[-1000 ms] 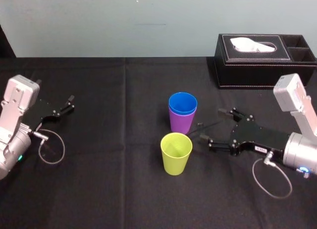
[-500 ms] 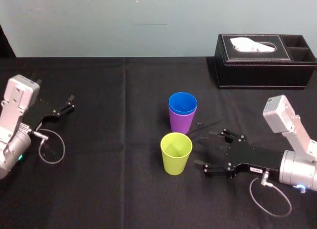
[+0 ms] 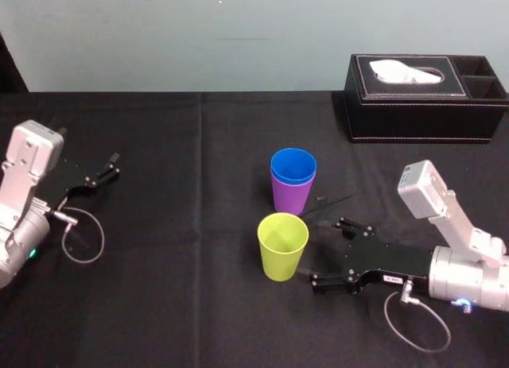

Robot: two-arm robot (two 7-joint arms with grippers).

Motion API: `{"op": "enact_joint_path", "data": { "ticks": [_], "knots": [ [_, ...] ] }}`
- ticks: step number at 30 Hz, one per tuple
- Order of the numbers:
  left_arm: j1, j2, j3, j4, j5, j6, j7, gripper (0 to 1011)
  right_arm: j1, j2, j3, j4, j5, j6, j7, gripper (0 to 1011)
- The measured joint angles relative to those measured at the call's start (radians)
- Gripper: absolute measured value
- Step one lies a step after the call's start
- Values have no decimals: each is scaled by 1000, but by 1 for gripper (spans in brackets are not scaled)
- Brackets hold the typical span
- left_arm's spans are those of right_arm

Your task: Stack the three plastic cups sequentially using one hand.

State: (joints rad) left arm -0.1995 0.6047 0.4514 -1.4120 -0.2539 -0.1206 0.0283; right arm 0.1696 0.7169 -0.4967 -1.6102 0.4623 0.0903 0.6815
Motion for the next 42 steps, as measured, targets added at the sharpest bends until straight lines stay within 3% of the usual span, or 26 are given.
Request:
{"op": "enact_joint_path", "data": {
  "ticks": [10, 27, 35, 42],
  "knots": [
    [0, 0, 0, 0, 0, 0, 0, 1011, 43, -27, -35, 48, 8, 7, 19, 1000],
    [0, 0, 0, 0, 0, 0, 0, 1011, 126, -88, -94, 126, -34, 18, 15, 1000],
    [0, 0, 0, 0, 0, 0, 0, 1011, 151, -111, -109, 147, -37, 26, 19, 1002],
    [0, 0, 0, 0, 0, 0, 0, 1011, 150, -110, -108, 146, -37, 26, 20, 1000]
  ]
}}
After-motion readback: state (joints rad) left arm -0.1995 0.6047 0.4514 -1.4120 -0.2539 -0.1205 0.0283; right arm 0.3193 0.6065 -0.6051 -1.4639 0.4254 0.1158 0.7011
